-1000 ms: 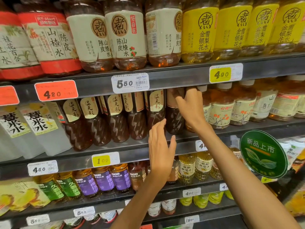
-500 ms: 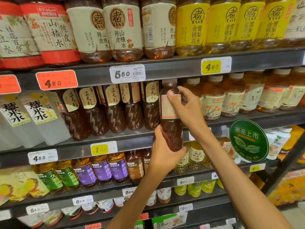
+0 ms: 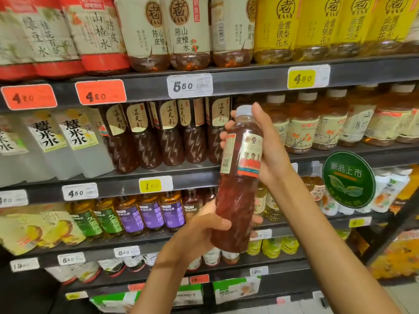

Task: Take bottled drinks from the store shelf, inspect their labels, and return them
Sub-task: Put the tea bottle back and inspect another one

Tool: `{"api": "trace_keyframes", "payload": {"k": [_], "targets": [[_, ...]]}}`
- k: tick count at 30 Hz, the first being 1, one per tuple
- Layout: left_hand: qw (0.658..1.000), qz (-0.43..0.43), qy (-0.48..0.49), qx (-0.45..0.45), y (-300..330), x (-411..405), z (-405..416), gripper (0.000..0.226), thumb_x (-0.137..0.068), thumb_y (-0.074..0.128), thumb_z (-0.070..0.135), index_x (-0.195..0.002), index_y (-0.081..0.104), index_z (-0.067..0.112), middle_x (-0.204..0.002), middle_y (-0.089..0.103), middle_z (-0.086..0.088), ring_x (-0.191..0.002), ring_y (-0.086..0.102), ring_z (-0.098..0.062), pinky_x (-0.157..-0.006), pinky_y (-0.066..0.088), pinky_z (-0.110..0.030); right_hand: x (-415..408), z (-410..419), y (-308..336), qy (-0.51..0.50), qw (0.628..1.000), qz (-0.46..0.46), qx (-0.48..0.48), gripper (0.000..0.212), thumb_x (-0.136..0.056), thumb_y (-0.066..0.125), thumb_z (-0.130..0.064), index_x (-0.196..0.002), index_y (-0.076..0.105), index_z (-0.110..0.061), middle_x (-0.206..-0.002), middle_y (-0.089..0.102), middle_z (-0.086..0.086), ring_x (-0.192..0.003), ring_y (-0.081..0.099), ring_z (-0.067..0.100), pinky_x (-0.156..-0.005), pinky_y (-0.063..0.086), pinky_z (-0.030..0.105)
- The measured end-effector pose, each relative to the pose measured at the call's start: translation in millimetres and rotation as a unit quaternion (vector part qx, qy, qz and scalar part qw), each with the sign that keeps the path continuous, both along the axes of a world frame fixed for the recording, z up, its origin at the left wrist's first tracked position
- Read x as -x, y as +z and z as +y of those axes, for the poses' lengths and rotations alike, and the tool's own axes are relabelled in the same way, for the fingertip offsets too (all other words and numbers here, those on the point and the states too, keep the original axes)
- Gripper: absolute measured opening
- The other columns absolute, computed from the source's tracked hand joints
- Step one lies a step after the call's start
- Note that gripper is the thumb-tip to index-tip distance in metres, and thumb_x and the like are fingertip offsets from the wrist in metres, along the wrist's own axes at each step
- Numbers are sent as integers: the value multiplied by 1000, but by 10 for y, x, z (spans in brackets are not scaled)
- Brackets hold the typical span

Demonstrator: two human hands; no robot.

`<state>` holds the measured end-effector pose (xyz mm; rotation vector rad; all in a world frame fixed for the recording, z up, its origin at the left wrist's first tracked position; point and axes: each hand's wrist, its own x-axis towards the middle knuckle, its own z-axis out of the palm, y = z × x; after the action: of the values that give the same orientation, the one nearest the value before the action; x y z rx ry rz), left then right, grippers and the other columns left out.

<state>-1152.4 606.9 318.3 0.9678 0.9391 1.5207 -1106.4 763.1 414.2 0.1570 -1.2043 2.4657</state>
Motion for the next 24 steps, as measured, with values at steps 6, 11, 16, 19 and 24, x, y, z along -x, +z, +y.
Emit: {"api": "trace_keyframes", "payload": {"k": [6,11,16,19,24], "targets": [[987,-20,157,14,41,-185,-9,63,-77,71,56,-120,60,12,-110,66,-16,-89,67,-25,-76,55,-35,-119,-139,88,-193,950,-113,-220,28,-94,51,-47,-96,63,-22,-99,70,12,-89,69,21,-86,56,40],[980,-193,30,-29,189,-378,-11,65,-81,64,56,-122,59,6,-92,65,-13,-70,64,-20,-63,55,-31,-165,-94,150,-48,993,-71,-77,45,-90,53,-50,-105,60,-9,-94,68,12,-87,68,24,-85,56,39],[981,-193,-21,-18,162,-418,-59,67,-87,54,58,-125,56,3,-95,66,-15,-76,67,-23,-67,56,-33,-165,-88,122,97,994,0,52,39,-82,52,-49,-91,57,-11,-81,64,4,-74,63,17,-73,54,31],[994,-74,74,38,124,-359,-62,81,-79,54,70,-126,54,4,-104,69,-18,-87,68,-28,-72,55,-35,-178,-92,136,49,999,-16,18,35,-85,54,-47,-85,58,-12,-74,62,2,-69,61,17,-70,52,29],[986,-95,126,48,180,-346,-92,73,-81,46,67,-119,62,7,-93,68,-18,-72,67,-27,-65,57,-36,-179,-79,134,-93,987,-85,-103,42,-90,54,-51,-101,59,-11,-80,71,6,-77,71,21,-71,54,35]]}}
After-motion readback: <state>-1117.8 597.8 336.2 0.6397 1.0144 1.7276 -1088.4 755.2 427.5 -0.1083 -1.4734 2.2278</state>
